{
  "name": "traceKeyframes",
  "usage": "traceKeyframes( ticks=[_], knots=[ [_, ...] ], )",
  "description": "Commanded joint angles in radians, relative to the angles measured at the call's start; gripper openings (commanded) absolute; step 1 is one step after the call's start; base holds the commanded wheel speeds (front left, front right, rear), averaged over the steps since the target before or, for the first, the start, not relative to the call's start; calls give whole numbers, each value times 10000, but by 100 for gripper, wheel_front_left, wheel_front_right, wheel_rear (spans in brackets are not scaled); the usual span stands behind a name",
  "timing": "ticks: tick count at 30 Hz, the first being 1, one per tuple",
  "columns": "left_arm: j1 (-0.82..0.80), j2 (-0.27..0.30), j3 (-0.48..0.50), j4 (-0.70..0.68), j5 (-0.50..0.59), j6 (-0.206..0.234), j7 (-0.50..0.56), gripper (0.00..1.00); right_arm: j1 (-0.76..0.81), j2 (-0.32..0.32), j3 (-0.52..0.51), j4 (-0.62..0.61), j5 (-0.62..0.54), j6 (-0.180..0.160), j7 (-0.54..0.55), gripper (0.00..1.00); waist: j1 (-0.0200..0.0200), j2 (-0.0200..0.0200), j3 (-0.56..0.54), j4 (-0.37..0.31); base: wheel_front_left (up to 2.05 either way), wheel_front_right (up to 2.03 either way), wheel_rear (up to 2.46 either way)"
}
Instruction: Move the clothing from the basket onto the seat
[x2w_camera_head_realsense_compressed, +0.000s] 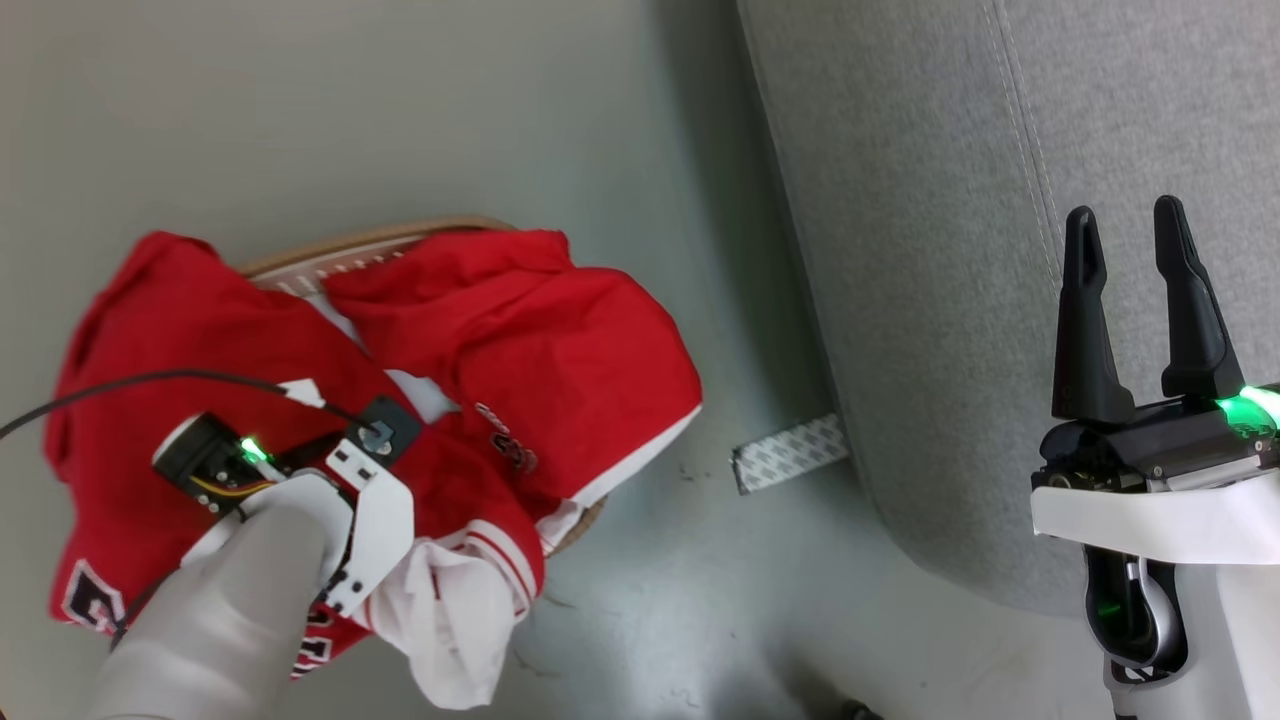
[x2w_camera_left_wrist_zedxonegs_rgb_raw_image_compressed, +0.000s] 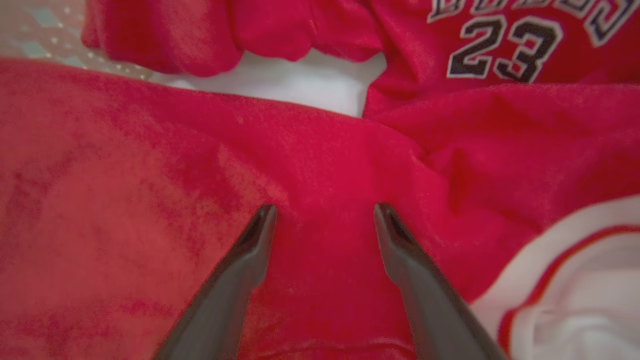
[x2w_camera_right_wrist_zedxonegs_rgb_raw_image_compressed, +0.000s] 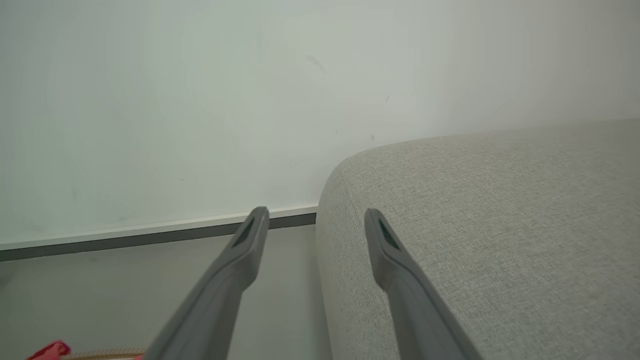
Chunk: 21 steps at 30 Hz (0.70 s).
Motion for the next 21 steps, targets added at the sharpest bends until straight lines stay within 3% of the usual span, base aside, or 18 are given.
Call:
traceKeyframes(
  ticks=[1, 13, 14, 15, 16, 18, 19, 21],
  knots=[
    [-178, 135, -190, 137, 264, 21, 217, 100, -94, -10, 28, -31, 120, -21, 8, 100, -2, 0, 381, -309, 0, 0, 0],
    [-689, 489, -735, 423, 209, 20, 1501, 100, -256, -9, 466, -190, 514, -21, 8, 100, -2, 0, 1115, -912, 0, 0, 0],
    [-667, 513, -686, 436, 95, 20, 1582, 93, -248, -9, 493, -191, 536, -21, 8, 100, -2, 0, 1134, -927, 0, 0, 0],
    [-647, 539, -650, 447, -8, 20, 1636, 65, -256, -9, 507, -162, 559, -21, 6, 100, -2, 0, 1151, -937, 0, 0, 0],
    [-647, 539, -650, 447, -8, 20, 1636, 65, -256, -9, 507, -162, 559, -21, 6, 100, -2, 0, 1151, -937, 0, 0, 0],
    [-626, 569, -679, 464, -88, 20, 1554, 28, -305, -9, 507, -112, 595, -21, 8, 100, -2, 0, 1170, -933, 0, 0, 0],
    [-620, 576, -719, 468, -99, 20, 1533, 0, -330, -9, 503, -90, 606, -21, 6, 100, -2, 0, 1173, -924, 0, 0, 0],
    [-622, 569, -797, 477, -172, 20, 1465, 0, -376, -9, 502, -60, 612, -21, 8, 100, -2, 0, 1166, -903, 0, 0, 0]
  ],
)
